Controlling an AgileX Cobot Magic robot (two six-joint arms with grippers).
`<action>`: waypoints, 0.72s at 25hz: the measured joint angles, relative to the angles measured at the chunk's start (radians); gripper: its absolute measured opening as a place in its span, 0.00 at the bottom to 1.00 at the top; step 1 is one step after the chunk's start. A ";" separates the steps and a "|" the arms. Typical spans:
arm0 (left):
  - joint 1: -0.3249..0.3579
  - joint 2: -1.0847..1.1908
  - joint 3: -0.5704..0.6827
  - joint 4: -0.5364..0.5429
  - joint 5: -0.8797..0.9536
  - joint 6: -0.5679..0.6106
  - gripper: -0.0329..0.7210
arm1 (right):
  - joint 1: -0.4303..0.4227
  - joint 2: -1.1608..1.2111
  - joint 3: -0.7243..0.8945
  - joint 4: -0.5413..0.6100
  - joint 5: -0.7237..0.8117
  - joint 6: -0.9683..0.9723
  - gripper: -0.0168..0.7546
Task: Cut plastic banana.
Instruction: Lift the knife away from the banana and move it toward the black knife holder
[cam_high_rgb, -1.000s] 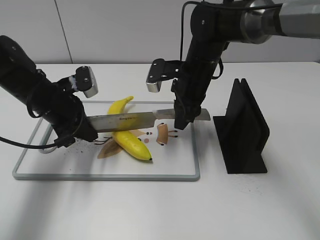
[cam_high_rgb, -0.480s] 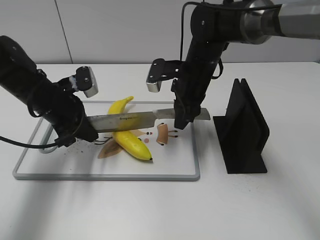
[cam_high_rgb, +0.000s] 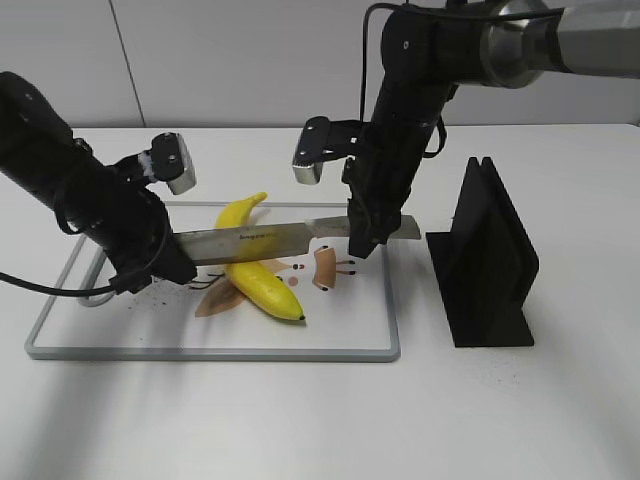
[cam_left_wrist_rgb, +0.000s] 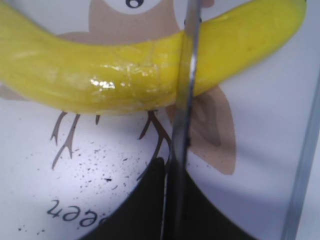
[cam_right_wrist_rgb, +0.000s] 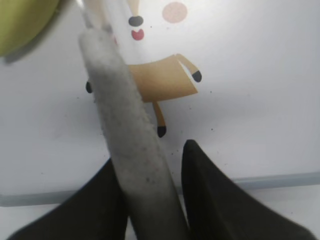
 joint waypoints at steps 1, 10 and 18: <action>0.000 -0.004 0.000 0.000 -0.001 0.000 0.02 | 0.000 -0.001 0.000 -0.001 0.000 0.000 0.36; -0.012 -0.060 0.022 0.030 -0.037 -0.007 0.02 | 0.002 -0.028 0.000 -0.007 0.011 0.003 0.36; -0.013 -0.153 0.023 0.041 -0.032 -0.007 0.12 | 0.002 -0.077 -0.004 -0.030 0.061 0.019 0.34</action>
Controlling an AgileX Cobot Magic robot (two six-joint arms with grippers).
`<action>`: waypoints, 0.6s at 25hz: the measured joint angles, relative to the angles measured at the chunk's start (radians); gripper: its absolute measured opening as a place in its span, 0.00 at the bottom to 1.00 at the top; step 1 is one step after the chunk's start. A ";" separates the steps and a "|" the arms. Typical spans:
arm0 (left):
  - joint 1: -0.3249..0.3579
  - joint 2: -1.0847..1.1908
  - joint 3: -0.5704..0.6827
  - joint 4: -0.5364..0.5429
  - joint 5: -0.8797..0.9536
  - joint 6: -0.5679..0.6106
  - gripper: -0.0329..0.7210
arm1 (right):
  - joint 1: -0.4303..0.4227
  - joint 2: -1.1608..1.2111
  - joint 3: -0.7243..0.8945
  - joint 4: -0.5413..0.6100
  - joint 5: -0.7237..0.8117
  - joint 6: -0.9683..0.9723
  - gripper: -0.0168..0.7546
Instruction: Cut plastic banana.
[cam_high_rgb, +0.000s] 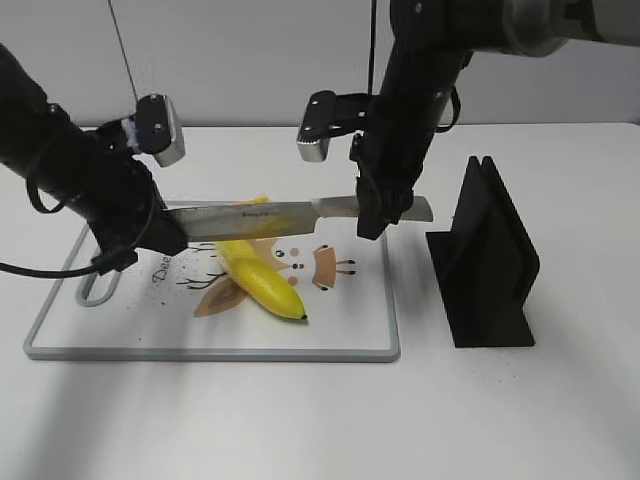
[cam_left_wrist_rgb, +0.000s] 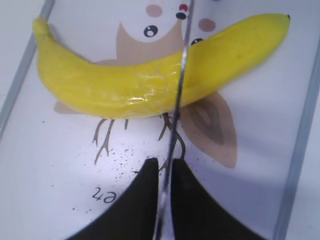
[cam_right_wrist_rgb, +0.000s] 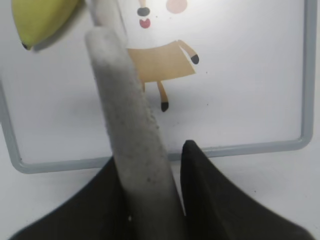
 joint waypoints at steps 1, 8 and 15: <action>0.000 -0.011 0.000 0.000 0.003 0.000 0.16 | 0.000 -0.005 0.000 -0.003 0.000 0.002 0.34; 0.000 -0.079 0.001 -0.002 0.031 -0.026 0.66 | -0.001 -0.040 -0.002 -0.009 0.011 0.009 0.33; 0.000 -0.171 0.007 -0.018 0.034 -0.062 0.87 | -0.002 -0.041 -0.002 -0.045 0.044 -0.009 0.26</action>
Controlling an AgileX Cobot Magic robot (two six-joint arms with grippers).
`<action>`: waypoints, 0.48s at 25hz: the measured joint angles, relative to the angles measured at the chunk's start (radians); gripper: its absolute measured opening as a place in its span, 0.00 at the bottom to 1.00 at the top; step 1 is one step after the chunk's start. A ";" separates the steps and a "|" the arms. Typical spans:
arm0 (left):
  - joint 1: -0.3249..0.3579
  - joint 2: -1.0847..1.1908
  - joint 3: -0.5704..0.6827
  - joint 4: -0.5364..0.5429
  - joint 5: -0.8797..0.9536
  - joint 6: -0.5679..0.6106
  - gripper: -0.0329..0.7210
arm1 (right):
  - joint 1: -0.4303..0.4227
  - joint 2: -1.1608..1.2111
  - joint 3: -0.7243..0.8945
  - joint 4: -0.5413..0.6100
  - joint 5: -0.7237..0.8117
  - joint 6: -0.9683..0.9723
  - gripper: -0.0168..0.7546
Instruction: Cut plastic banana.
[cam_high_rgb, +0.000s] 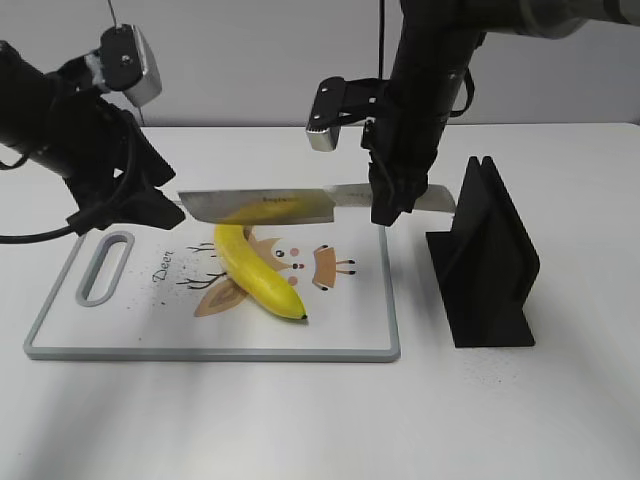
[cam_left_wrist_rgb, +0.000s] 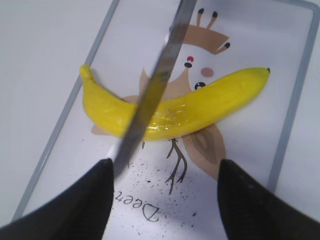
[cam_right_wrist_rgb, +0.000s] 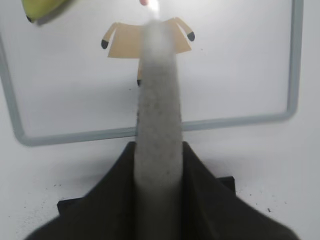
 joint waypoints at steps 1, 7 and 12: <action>0.000 -0.015 0.001 0.000 0.006 -0.001 0.87 | -0.001 0.000 0.000 -0.003 -0.003 0.011 0.25; -0.001 -0.112 0.002 0.002 0.010 -0.030 0.87 | -0.003 -0.009 -0.001 -0.012 0.008 0.016 0.25; 0.002 -0.206 0.002 0.010 -0.043 -0.160 0.85 | -0.003 -0.060 -0.001 0.003 0.016 0.026 0.25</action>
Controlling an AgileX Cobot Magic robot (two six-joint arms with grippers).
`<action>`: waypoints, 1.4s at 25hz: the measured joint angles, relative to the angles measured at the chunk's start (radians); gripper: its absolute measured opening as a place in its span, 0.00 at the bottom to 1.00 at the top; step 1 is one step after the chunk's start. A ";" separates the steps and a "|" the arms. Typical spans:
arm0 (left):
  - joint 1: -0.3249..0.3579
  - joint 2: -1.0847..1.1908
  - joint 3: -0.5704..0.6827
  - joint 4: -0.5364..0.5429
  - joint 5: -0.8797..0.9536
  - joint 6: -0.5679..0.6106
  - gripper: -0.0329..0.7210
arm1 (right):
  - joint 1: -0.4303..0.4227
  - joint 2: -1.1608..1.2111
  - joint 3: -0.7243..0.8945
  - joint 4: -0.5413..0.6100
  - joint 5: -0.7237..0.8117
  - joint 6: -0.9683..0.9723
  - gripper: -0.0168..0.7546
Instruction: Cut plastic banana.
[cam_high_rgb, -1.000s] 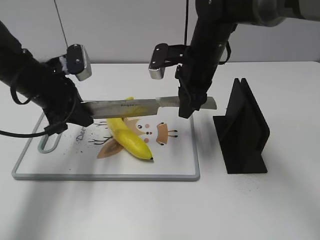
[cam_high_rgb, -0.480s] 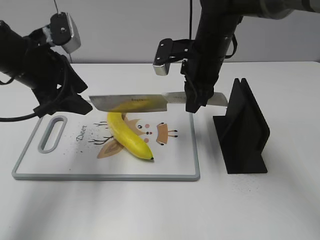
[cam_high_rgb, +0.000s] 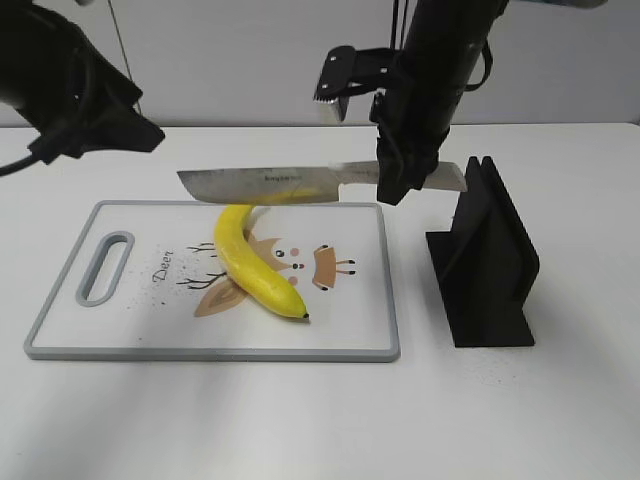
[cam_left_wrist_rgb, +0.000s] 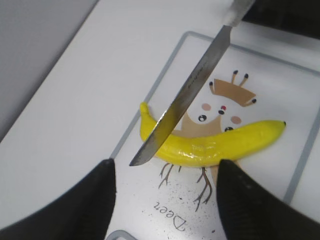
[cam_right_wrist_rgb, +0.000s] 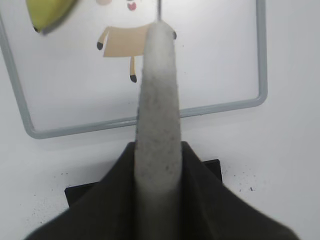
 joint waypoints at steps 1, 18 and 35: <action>0.002 -0.019 0.000 0.001 -0.007 -0.034 0.84 | -0.001 -0.016 0.000 0.008 0.000 0.001 0.25; 0.104 -0.229 0.000 0.699 0.129 -1.208 0.83 | -0.001 -0.259 0.000 0.072 0.020 0.575 0.25; 0.106 -0.551 0.152 0.815 0.340 -1.301 0.82 | -0.008 -0.597 0.380 -0.052 -0.040 1.068 0.25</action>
